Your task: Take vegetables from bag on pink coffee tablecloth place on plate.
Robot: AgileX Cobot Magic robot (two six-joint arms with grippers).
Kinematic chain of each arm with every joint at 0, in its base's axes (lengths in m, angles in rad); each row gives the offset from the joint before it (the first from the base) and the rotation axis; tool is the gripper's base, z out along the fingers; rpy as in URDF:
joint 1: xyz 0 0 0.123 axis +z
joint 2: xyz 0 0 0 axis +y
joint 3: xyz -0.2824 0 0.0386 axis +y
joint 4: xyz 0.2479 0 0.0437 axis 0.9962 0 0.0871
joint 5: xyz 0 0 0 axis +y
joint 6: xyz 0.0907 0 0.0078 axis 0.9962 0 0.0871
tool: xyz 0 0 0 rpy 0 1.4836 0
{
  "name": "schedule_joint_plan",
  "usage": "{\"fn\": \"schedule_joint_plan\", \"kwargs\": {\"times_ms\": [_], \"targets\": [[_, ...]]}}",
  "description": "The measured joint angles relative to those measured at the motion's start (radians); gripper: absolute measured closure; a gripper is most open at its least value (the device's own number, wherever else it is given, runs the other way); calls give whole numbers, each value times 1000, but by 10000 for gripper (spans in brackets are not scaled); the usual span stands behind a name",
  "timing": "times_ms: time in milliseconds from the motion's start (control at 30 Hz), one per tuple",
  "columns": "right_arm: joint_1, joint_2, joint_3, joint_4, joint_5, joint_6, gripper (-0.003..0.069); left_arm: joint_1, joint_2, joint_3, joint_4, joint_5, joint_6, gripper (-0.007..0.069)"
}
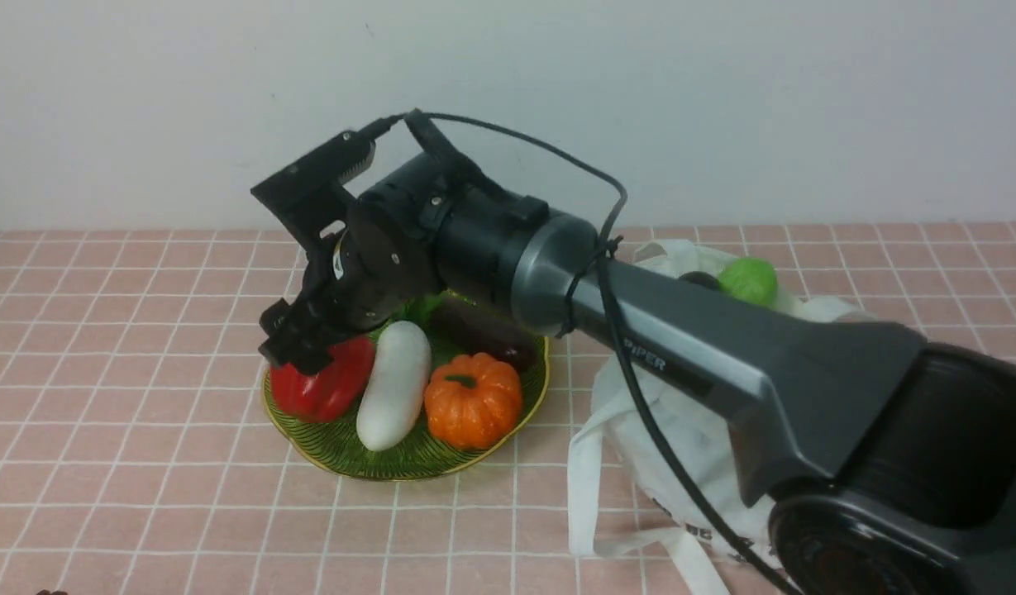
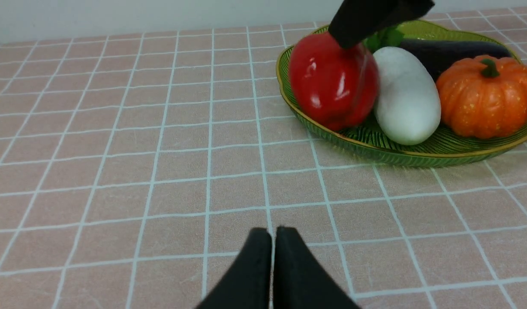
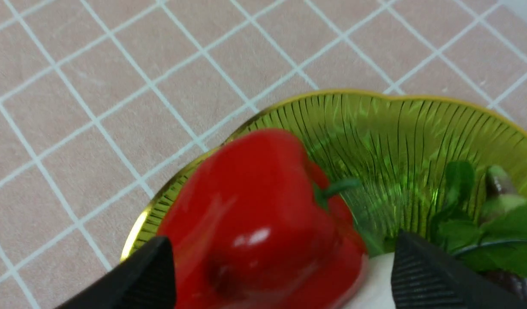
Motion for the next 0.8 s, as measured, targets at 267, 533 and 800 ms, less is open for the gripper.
{"fn": "schedule_joint_plan", "kwargs": {"times_ms": [267, 533, 800], "targets": [[1, -74, -29, -137, 132, 67, 62, 0, 0, 0, 0, 0, 0, 630], [1, -343, -143, -273, 376, 145, 501, 0, 0, 0, 0, 0, 0, 630], [1, -641, -146, -306, 410, 181, 671, 0, 0, 0, 0, 0, 0, 630]]}}
